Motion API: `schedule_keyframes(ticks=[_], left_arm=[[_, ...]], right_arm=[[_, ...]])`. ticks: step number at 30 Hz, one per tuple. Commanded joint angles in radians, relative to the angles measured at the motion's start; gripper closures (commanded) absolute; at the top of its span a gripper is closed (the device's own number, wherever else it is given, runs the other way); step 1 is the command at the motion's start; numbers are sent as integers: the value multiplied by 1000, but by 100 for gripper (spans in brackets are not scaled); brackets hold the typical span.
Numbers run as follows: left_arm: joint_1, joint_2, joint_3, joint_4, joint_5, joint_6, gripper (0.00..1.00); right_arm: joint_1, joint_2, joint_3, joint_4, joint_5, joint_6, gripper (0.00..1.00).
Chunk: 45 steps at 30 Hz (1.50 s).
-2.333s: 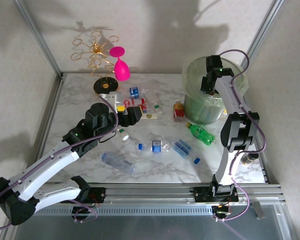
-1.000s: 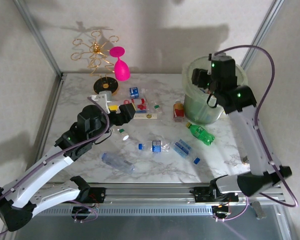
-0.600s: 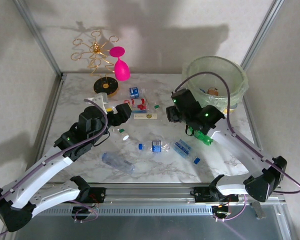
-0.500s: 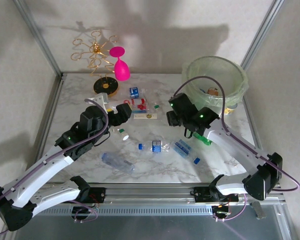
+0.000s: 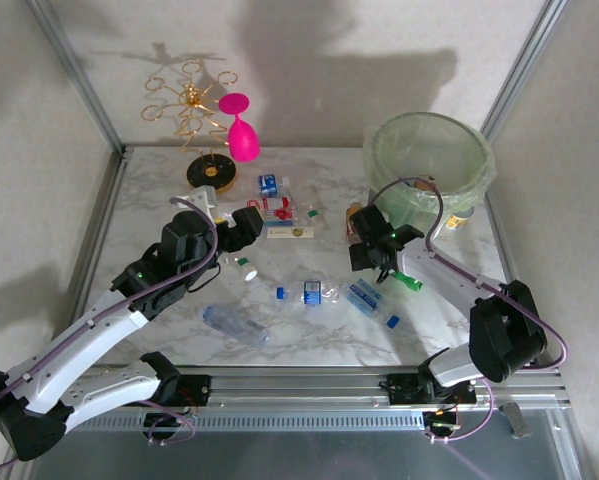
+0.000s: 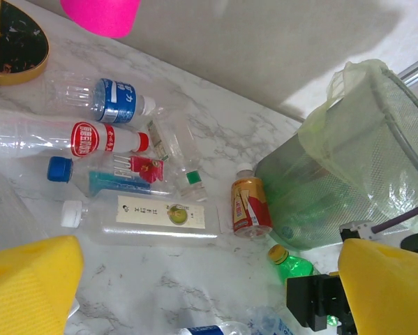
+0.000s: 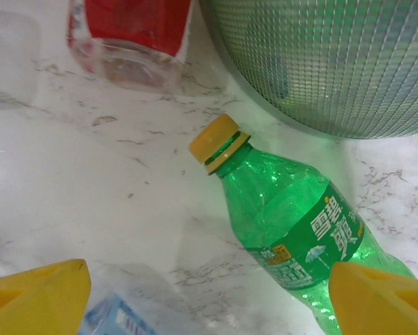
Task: Put the plastic bottles in the bin
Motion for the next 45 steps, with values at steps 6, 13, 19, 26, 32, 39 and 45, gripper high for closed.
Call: schedule_keyframes(ticks=[6,13,19,26,32,39,45], left_arm=[[12,-3,-20,27,19,14,6],[17,-5,-39,41,34,18,6],[22,-6,-53,54,51,27,5],[40,-9,-57,53,65,32,5],[47,-10,-59,58,77,25,5],[48,-8,-52,51,81,20,5],[48,-22,-36,34,70,25,5]], right_arm=[[-33,89,-43,50,142,-15,10],[-59,145,-39,58,209,-12,9],[-89,218,-39,77,181,-15,6],[-82,228,-35,88,74,-29,19],[-55,213,-42,88,37,-33,34],[-35,187,-27,74,47,-32,44],[-3,139,0,45,73,-19,46]])
